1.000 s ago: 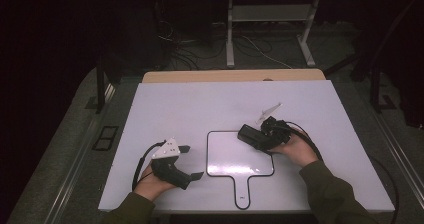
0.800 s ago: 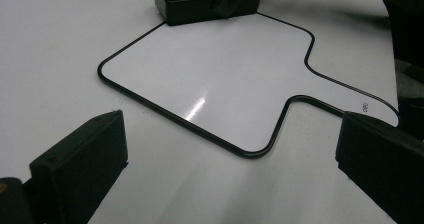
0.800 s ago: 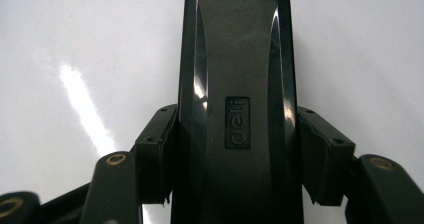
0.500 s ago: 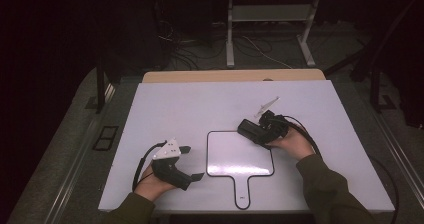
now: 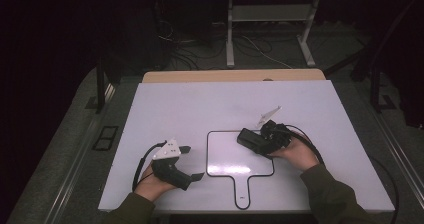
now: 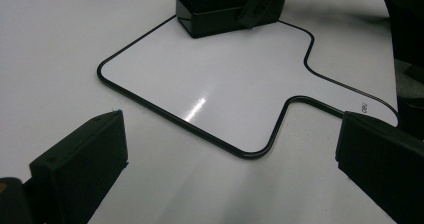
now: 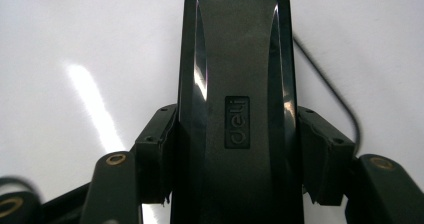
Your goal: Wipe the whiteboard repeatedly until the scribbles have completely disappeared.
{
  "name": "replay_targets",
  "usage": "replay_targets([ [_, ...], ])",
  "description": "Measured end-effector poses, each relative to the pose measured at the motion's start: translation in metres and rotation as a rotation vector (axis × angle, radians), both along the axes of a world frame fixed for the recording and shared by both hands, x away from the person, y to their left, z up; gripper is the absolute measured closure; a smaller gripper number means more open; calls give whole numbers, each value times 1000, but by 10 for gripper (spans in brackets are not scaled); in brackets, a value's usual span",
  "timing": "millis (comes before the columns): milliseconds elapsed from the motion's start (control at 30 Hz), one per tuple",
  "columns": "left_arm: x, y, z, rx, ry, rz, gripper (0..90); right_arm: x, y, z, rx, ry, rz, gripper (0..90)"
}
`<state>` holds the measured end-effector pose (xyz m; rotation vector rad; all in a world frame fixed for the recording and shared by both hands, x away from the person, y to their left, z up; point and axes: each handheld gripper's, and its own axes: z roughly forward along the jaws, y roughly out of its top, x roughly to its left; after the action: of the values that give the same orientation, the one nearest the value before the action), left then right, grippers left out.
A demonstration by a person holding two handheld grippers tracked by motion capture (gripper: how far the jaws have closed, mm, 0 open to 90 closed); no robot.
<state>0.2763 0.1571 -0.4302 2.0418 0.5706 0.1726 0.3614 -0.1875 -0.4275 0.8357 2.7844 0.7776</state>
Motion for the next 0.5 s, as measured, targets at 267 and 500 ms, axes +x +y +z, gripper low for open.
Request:
replay_targets([
  [267, 0, 0, 0, 0, -1, 0, 0, -32, 3, 0, 1, -5, 58, 387],
  [500, 0, 0, 0, -2, -1, -5, 0, -52, 5, 0, -4, -9, 103, 387],
])
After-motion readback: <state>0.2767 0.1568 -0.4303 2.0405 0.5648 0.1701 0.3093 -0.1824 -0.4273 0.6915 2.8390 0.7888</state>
